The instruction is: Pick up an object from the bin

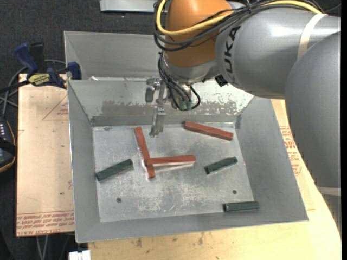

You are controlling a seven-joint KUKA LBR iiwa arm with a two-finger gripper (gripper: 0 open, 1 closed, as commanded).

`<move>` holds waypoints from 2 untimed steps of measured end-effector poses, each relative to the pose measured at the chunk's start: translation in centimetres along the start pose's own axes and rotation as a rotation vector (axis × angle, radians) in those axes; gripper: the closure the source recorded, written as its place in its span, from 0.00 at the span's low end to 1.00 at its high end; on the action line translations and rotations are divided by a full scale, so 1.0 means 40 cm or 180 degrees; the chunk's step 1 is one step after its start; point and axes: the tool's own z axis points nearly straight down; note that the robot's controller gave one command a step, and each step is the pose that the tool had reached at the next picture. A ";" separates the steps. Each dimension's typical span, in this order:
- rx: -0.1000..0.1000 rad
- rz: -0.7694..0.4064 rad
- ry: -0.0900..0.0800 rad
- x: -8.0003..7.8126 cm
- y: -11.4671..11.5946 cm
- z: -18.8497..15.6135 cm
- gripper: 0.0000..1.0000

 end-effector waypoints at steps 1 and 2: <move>0.0007 -0.0075 0.0035 0.132 0.006 0.263 0.00; 0.0009 -0.0554 -0.0001 0.015 -0.198 0.373 0.00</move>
Offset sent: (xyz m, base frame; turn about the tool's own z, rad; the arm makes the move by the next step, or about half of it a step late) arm -0.0494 0.0025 -0.1000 -0.0229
